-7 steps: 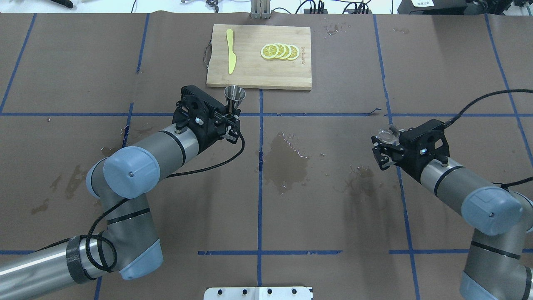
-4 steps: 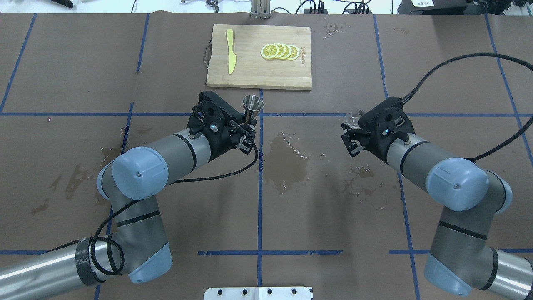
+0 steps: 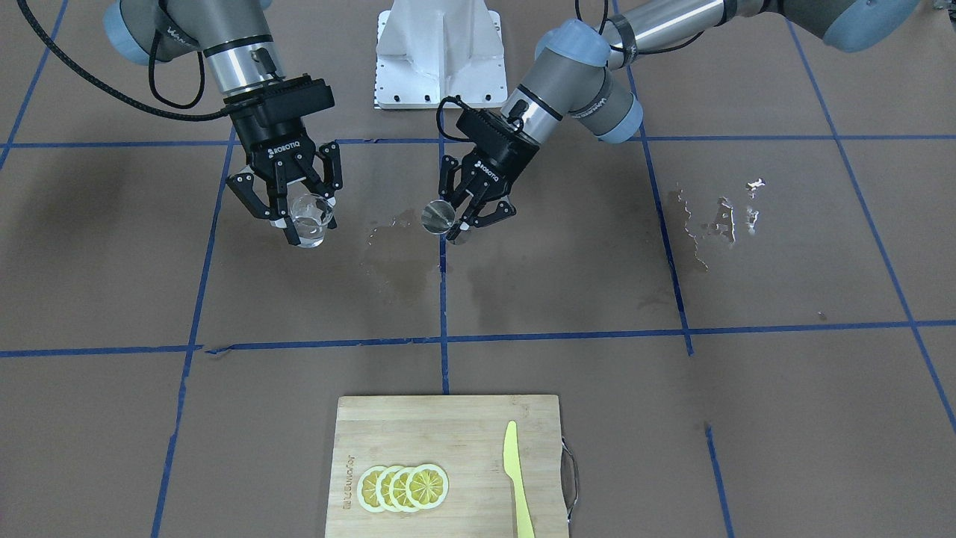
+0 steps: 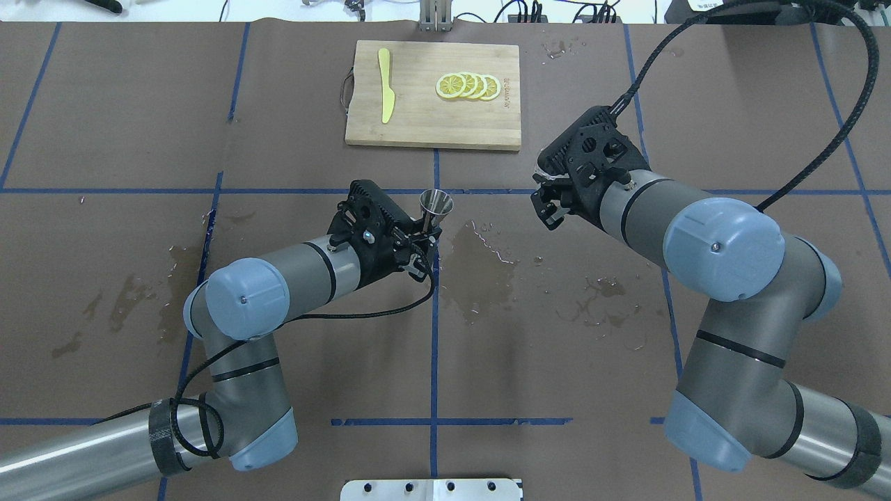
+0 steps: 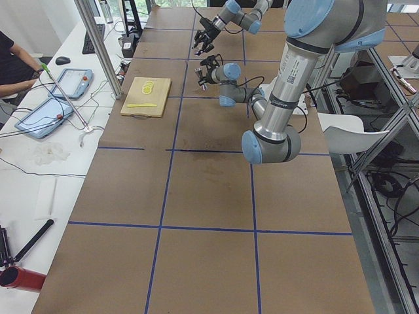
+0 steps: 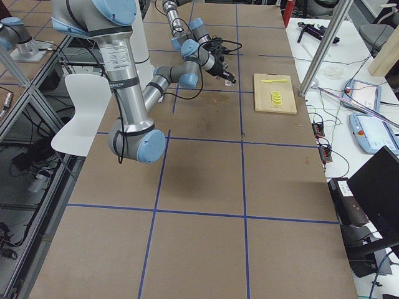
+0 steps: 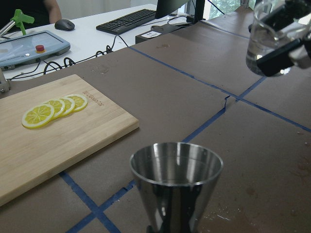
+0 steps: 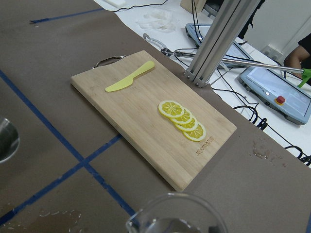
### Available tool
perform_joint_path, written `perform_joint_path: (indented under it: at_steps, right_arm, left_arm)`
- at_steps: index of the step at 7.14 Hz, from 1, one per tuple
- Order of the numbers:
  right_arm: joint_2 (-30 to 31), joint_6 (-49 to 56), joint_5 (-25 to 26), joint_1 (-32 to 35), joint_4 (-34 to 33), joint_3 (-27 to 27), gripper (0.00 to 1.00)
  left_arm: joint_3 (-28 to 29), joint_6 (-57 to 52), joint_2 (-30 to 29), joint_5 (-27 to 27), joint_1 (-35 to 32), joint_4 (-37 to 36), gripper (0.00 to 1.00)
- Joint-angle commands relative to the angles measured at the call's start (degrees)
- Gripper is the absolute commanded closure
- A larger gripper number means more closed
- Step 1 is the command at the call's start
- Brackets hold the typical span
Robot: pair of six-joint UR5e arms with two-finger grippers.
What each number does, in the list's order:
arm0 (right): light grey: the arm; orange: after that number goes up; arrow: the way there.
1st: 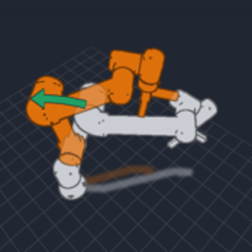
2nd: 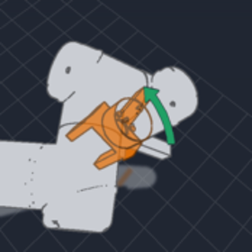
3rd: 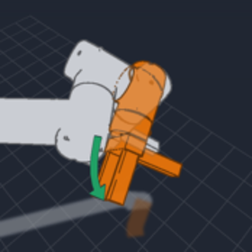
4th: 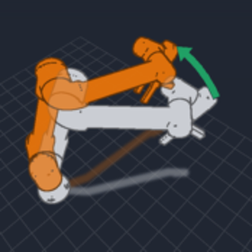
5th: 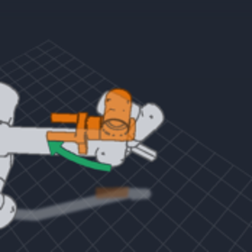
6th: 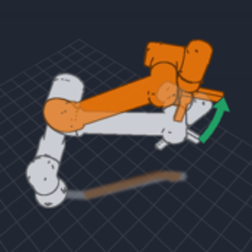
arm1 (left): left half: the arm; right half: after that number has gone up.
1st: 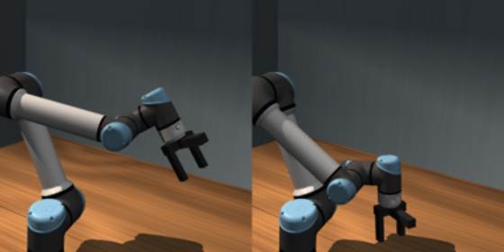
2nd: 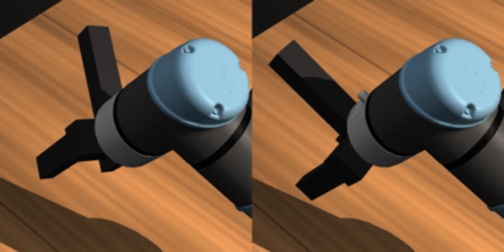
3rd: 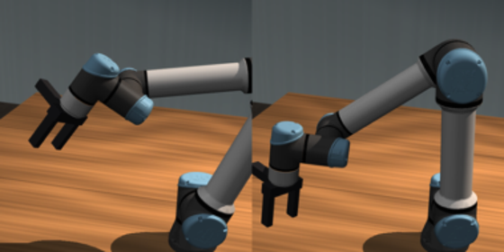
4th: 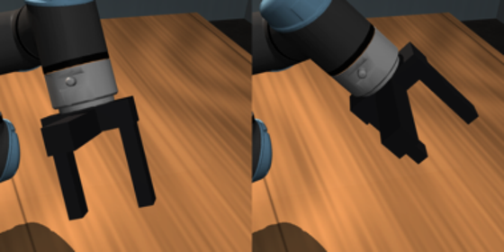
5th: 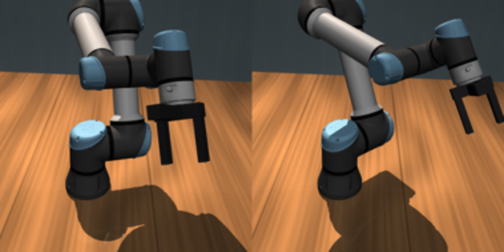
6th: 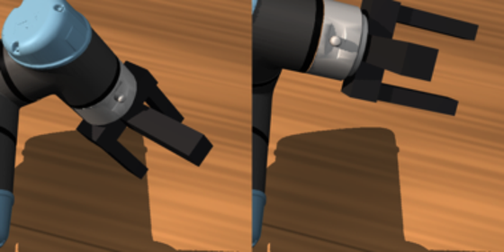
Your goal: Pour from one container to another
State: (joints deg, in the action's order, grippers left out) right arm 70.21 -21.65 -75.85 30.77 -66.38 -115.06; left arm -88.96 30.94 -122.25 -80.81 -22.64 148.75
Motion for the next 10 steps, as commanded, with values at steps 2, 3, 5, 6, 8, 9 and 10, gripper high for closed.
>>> perform_joint_path:
  at_steps: [2,3,5,6,8,9,10]
  right_arm:
    - [-3.1,10.4,-0.6,0.8,-5.0,-0.3,1.0]
    - [-4.2,10.4,-0.7,0.7,-6.9,-0.2,1.0]
    - [-4.8,10.4,-0.6,0.1,-7.5,0.0,1.0]
    - [-4.9,10.4,-0.6,-0.4,-7.9,0.0,1.0]
    - [-6.5,10.5,-0.5,-1.1,-10.0,0.0,1.0]
    - [-6.8,10.7,-0.7,-1.1,-10.1,-0.2,1.0]
    - [-7.1,10.7,-0.6,-1.2,-11.0,-0.2,1.0]
  left_arm:
    - [3.2,0.3,-3.3,0.2,1.2,0.3,1.0]
    - [3.3,0.4,-3.6,0.2,1.2,0.3,1.0]
    - [3.6,0.4,-4.7,0.2,1.2,0.3,1.0]
    - [3.8,0.5,-5.0,0.2,1.2,0.3,1.0]
    - [5.5,0.5,-6.9,0.2,1.2,0.3,1.0]
    - [5.6,0.5,-6.9,0.3,1.2,0.3,1.0]
    - [5.6,0.5,-6.9,0.2,1.2,0.3,1.0]
